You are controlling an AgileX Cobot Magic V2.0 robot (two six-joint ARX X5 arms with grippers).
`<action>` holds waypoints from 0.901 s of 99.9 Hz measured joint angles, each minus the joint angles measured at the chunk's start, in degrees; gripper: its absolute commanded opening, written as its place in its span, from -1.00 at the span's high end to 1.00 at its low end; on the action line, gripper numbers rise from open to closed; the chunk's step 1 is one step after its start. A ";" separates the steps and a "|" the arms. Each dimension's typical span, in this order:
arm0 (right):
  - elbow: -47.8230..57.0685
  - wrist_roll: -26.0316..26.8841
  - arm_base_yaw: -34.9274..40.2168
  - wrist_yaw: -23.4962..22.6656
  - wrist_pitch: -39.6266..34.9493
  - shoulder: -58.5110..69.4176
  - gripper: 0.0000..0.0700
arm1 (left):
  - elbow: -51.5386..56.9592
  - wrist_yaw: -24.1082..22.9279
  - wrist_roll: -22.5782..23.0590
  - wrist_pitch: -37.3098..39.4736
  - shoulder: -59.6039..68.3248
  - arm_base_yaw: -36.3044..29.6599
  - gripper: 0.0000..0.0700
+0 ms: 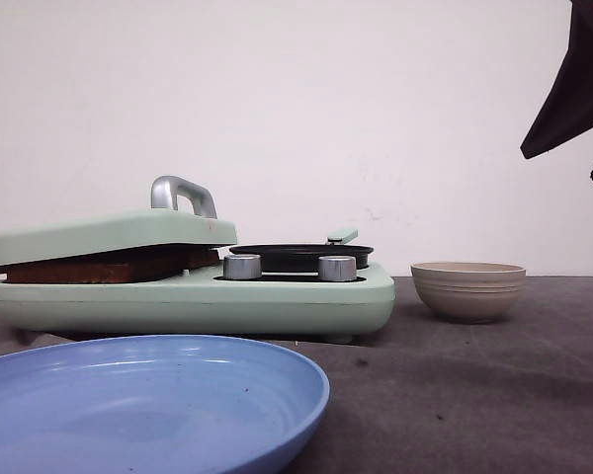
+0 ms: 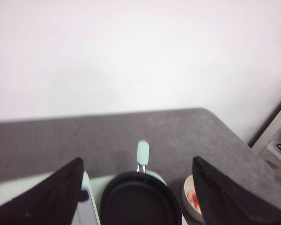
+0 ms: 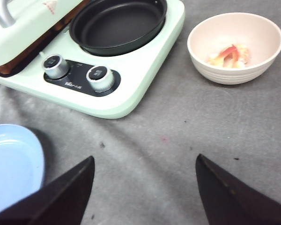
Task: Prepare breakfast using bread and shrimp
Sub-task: 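Release the lid handle and raise the left gripper, then lower the right gripper toward the rim of the cream shrimp bowl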
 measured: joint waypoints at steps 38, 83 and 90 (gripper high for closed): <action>0.00 0.44 0.00 -0.24 0.00 0.00 -0.19 | 0.00 -0.02 3.93 -2.43 -8.94 0.00 -0.12; 0.13 0.90 0.00 -0.22 -0.04 0.02 -0.19 | -0.79 -5.38 11.34 -17.33 -16.48 0.02 -0.10; 0.59 1.31 0.00 -0.20 -0.04 0.02 -0.19 | -2.10 -5.40 12.11 -17.03 -18.56 0.02 0.00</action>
